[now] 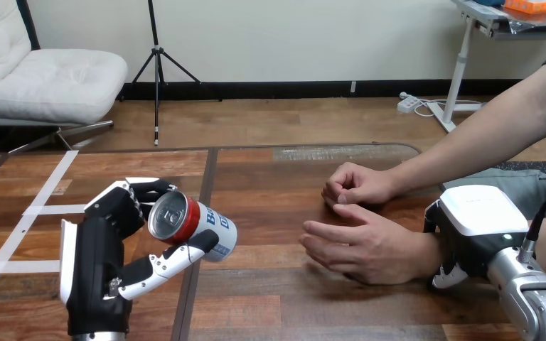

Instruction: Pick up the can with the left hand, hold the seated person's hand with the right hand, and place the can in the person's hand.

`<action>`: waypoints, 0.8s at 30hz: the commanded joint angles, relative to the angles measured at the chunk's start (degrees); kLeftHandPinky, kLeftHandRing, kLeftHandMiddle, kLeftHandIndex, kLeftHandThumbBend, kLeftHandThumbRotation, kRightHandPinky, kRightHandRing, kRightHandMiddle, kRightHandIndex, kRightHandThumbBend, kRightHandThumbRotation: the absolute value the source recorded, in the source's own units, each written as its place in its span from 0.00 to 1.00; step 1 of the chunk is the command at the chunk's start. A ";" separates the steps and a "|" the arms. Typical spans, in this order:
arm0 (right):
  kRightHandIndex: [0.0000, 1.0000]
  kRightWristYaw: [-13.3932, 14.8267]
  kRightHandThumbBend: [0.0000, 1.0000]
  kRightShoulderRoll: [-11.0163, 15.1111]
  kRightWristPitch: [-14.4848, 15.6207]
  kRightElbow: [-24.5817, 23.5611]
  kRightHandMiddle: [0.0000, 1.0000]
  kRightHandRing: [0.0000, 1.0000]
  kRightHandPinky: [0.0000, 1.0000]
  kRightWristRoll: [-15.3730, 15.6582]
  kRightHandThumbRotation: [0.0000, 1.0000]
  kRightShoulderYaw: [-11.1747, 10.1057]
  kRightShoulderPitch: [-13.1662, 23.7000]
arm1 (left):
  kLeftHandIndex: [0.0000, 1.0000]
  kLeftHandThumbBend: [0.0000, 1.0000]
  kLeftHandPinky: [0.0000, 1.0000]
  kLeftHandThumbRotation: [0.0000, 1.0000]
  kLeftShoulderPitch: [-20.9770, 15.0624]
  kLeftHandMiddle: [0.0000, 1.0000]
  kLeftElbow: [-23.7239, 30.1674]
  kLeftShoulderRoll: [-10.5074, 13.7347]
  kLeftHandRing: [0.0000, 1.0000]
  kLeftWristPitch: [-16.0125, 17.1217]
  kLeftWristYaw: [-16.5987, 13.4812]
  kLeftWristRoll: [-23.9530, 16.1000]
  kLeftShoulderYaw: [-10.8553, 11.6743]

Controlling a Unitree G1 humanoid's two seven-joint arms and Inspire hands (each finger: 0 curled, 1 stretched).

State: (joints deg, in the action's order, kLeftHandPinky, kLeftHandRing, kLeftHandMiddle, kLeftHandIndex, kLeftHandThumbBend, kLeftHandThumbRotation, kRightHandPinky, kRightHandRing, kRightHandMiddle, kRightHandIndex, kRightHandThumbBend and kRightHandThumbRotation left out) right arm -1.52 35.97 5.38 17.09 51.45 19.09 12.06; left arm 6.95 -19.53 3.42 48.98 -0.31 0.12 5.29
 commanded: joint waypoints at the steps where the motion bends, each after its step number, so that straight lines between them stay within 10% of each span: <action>1: 0.50 -1.12 0.82 -1.63 -0.21 2.35 0.49 0.40 0.32 -1.66 0.00 0.86 -0.22 | 0.50 0.75 0.42 0.00 -2.17 0.46 3.23 -0.64 0.42 0.58 -0.50 -0.38 -0.07; 16: 0.48 -0.31 0.81 -0.38 -0.66 -0.57 0.45 0.36 0.28 -3.11 0.00 -0.53 -0.96 | 0.50 0.75 0.43 0.00 -2.56 0.46 2.48 -0.55 0.42 1.17 -0.74 -0.65 0.14; 24: 0.49 -0.79 0.83 1.14 1.20 -18.56 0.41 0.32 0.24 -4.80 0.00 -7.70 -5.79 | 0.50 0.76 0.42 0.00 -3.07 0.47 2.13 -0.49 0.43 0.72 -0.22 -0.04 -0.21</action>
State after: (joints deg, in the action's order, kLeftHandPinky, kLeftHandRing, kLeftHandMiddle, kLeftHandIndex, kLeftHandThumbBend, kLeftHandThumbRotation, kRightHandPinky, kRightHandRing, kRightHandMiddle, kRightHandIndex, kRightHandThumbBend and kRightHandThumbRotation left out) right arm -1.97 36.51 6.40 11.50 49.19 16.15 8.17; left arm 6.99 -19.66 3.42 48.96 -0.60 -0.50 5.35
